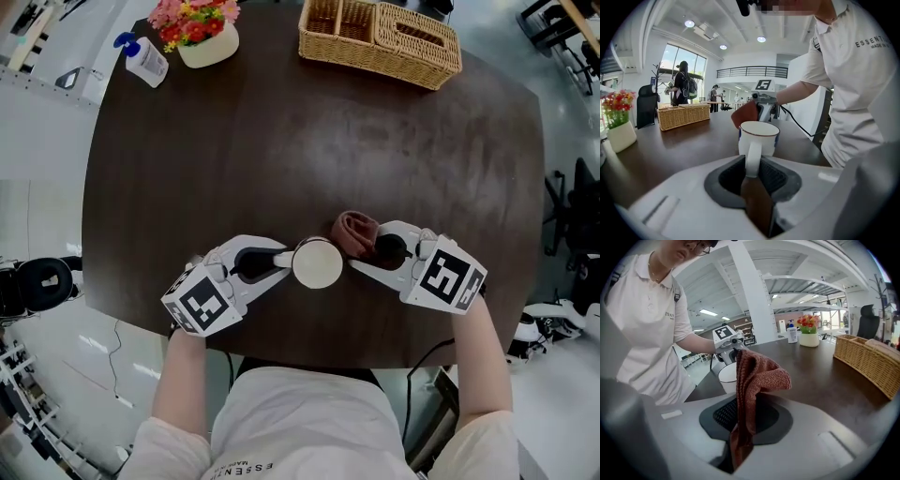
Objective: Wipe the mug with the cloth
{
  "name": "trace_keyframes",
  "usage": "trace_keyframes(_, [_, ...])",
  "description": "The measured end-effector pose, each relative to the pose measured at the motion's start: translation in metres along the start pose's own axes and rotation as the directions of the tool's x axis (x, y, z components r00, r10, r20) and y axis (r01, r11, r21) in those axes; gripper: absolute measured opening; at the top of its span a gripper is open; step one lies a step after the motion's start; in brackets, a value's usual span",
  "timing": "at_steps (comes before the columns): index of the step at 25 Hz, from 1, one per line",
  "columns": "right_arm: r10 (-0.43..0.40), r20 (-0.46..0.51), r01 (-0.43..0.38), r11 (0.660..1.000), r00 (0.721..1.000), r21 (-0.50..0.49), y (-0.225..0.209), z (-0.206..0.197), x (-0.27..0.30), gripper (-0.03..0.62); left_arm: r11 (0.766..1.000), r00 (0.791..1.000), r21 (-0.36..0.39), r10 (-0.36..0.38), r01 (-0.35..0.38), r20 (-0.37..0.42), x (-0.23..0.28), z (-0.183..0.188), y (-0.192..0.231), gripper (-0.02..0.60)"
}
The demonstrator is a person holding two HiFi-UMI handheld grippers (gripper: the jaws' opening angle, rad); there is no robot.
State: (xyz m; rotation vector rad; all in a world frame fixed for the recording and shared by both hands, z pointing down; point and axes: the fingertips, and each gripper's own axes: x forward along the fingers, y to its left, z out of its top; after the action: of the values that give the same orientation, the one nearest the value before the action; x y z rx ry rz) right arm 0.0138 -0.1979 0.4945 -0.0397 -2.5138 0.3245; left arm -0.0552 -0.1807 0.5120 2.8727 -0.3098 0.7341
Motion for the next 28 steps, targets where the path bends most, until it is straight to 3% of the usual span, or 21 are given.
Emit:
trace_keyframes(4, [-0.149,0.022,0.149,0.989,0.989,0.001,0.007,-0.008,-0.010,0.081,0.999,0.999,0.004,0.048,-0.049,0.019,0.000,0.001,-0.005,0.083])
trace_keyframes(7, [-0.259,0.065,0.256,0.965,0.964,0.054,0.010,-0.012,-0.019,0.081,0.997,0.993,0.026,0.071,-0.074,0.096,-0.003,0.008,-0.011,0.080])
trace_keyframes(10, [-0.320,0.079,0.310,0.943,0.944,0.119,0.013,-0.019,-0.025,0.081,0.993,0.979,0.047,0.096,-0.106,0.179,-0.007,0.021,-0.014,0.077])
trace_keyframes(16, [-0.430,0.074,0.412,0.893,0.900,0.179,0.017,-0.029,-0.038,0.081,0.991,0.964,0.005,0.125,-0.130,0.234,-0.009,0.035,-0.028,0.076])
trace_keyframes(22, [-0.480,0.116,0.429,0.851,0.870,0.302,0.027,-0.030,-0.040,0.081,0.985,0.941,-0.100,0.167,-0.143,0.295,-0.020,0.078,-0.034,0.075])
trace_keyframes(28, [-0.518,0.198,0.381,0.794,0.832,0.474,0.025,-0.020,-0.030,0.081,0.985,0.914,-0.121,0.163,-0.126,0.372,-0.024,0.118,-0.031,0.072])
